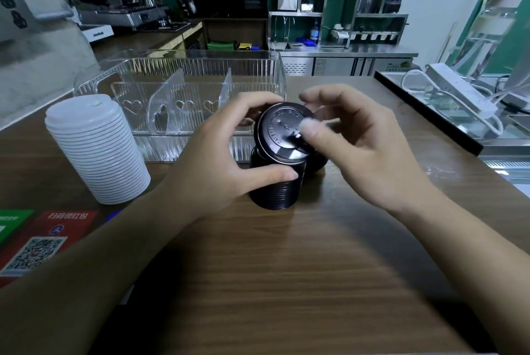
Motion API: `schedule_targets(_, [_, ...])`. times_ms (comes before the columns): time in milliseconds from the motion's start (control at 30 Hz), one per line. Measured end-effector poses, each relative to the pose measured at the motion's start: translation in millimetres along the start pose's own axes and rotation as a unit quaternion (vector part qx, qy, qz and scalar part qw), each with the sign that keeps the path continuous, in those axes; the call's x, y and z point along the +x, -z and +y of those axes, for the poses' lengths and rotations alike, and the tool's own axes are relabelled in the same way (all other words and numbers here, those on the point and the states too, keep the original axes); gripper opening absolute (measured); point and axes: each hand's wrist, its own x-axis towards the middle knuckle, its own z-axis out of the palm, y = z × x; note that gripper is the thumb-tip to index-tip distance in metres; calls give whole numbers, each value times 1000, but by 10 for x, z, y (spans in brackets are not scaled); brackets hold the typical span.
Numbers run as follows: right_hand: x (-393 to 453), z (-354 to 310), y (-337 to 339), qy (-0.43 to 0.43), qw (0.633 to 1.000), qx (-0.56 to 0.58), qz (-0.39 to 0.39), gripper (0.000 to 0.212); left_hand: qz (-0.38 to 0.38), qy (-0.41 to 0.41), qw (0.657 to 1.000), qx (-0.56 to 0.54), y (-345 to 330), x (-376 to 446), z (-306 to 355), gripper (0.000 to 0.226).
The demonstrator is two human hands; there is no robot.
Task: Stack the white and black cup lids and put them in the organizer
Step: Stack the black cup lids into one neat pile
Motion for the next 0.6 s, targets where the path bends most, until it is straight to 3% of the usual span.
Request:
schedule_targets(67, [-27,4,1,50,995,-81,-15,61,20,0,1000,-3,-10,6,-32,84])
schedule_targets(133, [-32,-6,-11,78,989,-121,-24,69,30,3,1000,0,-20,8,-70,80])
schedule_targets(367, [-22,48,-28,54,992,-113,-33,51,0,46,999,2,-21,14,-77,83])
schedule_targets(600, [-8,63,35,32,987,-143,-59,37,-93,99,990,37,-55,-17,-134,104])
